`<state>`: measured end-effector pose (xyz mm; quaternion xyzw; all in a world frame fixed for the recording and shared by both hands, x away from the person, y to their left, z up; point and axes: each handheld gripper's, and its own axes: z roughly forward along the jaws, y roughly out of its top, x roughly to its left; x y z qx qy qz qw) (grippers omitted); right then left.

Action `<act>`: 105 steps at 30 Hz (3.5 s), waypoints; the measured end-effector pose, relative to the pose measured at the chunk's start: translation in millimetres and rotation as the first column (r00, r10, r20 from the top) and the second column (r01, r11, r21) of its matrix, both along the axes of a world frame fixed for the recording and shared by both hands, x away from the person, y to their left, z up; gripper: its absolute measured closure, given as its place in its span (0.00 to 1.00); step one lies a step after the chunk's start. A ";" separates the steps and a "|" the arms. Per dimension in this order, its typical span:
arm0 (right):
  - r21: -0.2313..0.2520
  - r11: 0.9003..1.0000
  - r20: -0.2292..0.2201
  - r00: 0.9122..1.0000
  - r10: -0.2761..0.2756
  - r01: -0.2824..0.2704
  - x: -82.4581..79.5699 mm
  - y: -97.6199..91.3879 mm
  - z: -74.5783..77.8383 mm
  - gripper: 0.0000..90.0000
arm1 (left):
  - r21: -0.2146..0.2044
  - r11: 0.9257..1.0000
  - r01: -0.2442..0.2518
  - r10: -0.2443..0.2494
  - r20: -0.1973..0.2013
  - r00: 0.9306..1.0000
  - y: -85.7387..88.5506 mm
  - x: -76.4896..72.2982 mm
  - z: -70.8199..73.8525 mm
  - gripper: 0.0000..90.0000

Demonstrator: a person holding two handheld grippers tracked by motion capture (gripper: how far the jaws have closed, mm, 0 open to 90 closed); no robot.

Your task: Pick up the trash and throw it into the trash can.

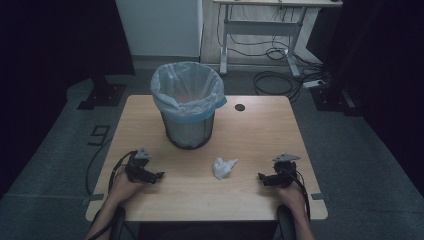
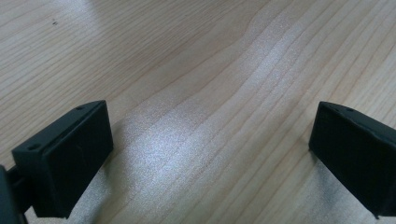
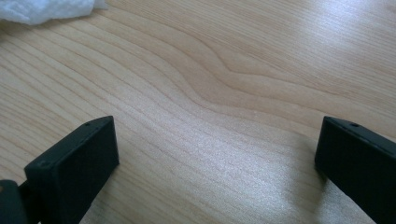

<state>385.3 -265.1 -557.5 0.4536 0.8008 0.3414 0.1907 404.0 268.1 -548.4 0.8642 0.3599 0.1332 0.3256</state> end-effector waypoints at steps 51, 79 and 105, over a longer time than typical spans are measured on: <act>0.022 0.936 -0.022 0.936 0.352 -0.351 17.3 113.5 42.6 0.14 | -0.002 1.000 -0.010 0.010 0.000 1.000 -1.4 0.0 -0.1 0.00; 0.003 0.916 -0.124 0.909 0.397 -0.400 34.6 138.4 42.4 0.76 | 0.000 1.000 -0.006 0.006 -0.001 1.000 -2.1 0.1 0.0 0.00; 0.044 0.919 -0.124 0.911 0.393 -0.391 60.5 129.5 125.3 0.74 | 0.001 1.000 -0.006 0.006 -0.001 1.000 -2.9 -0.1 0.2 0.00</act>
